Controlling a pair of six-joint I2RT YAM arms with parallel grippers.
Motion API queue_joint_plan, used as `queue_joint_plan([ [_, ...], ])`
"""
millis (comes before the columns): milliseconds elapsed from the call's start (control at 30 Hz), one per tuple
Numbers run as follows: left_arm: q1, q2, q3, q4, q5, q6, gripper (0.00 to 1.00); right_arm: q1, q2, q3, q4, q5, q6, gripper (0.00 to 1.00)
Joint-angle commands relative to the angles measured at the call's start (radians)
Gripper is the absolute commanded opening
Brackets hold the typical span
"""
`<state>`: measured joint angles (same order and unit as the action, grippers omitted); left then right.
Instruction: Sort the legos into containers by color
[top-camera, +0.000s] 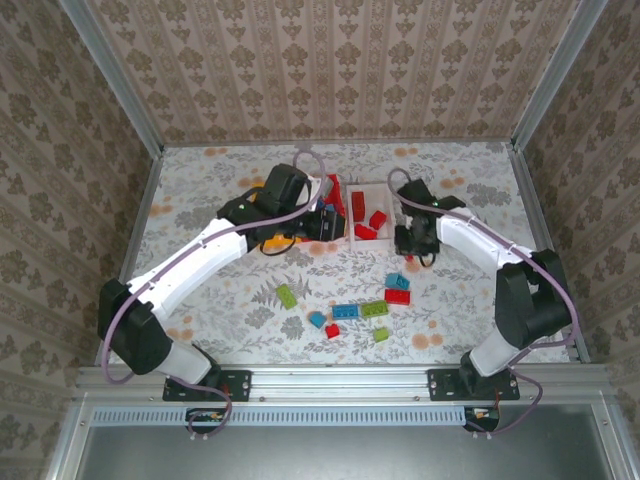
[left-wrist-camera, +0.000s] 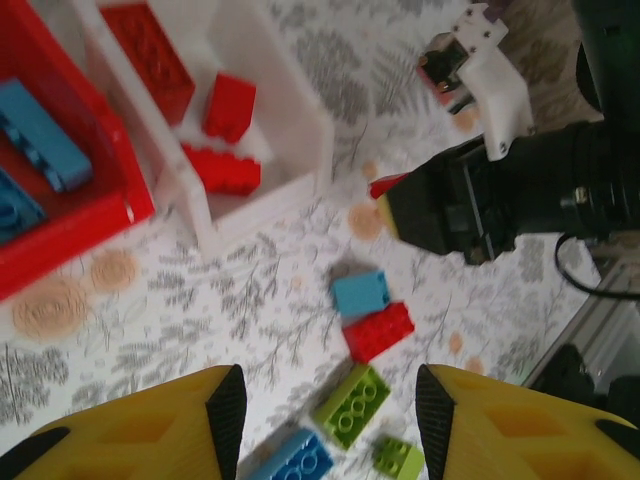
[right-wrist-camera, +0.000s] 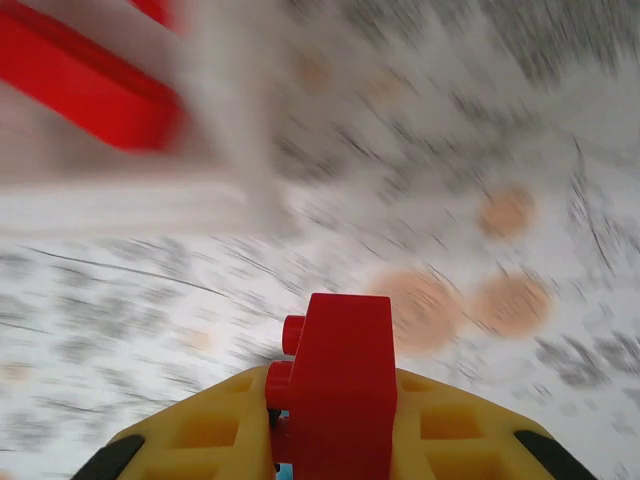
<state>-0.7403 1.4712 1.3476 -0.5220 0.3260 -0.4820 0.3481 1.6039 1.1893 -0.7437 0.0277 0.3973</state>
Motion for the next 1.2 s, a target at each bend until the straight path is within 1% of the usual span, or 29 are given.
queue_joint_plan([
  [0,-0.005,0.019,0.081,0.035,-0.058,-0.026,0.51,0.029,0.035,0.134,0.003,0.016,0.044,0.23],
  [100,-0.004,0.053,0.116,0.034,-0.064,-0.023,0.51,0.031,0.138,0.262,0.013,0.016,0.086,0.23],
  [200,-0.003,0.071,0.133,0.039,-0.061,-0.021,0.51,0.029,0.250,0.402,0.010,0.037,0.095,0.23],
  [367,-0.004,0.069,0.130,0.037,-0.064,-0.019,0.51,0.008,0.439,0.605,-0.047,0.027,0.110,0.23],
  [533,-0.004,0.049,0.103,0.034,-0.069,-0.019,0.51,0.007,0.549,0.729,-0.092,0.024,0.105,0.27],
  [600,-0.002,0.042,0.093,0.032,-0.072,-0.018,0.52,0.006,0.574,0.752,-0.112,0.025,0.109,0.32],
  [733,-0.003,0.044,0.078,-0.001,-0.071,-0.001,0.52,0.005,0.575,0.750,-0.113,0.026,0.112,0.42],
  [800,-0.001,0.043,0.055,-0.009,-0.071,0.010,0.52,0.006,0.560,0.741,-0.106,0.026,0.111,0.46],
  [900,-0.001,0.043,0.020,-0.044,-0.077,0.026,0.52,0.009,0.536,0.738,-0.103,0.024,0.109,0.46],
  [1000,0.005,0.028,-0.018,-0.122,-0.116,0.023,0.52,0.019,0.495,0.736,-0.100,0.026,0.099,0.46],
  [1100,0.038,-0.008,-0.097,-0.206,-0.149,-0.036,0.52,0.043,0.415,0.695,-0.068,0.044,0.080,0.46],
  [1167,0.078,-0.032,-0.167,-0.255,-0.153,-0.107,0.52,0.069,0.335,0.616,-0.013,0.043,0.056,0.46],
])
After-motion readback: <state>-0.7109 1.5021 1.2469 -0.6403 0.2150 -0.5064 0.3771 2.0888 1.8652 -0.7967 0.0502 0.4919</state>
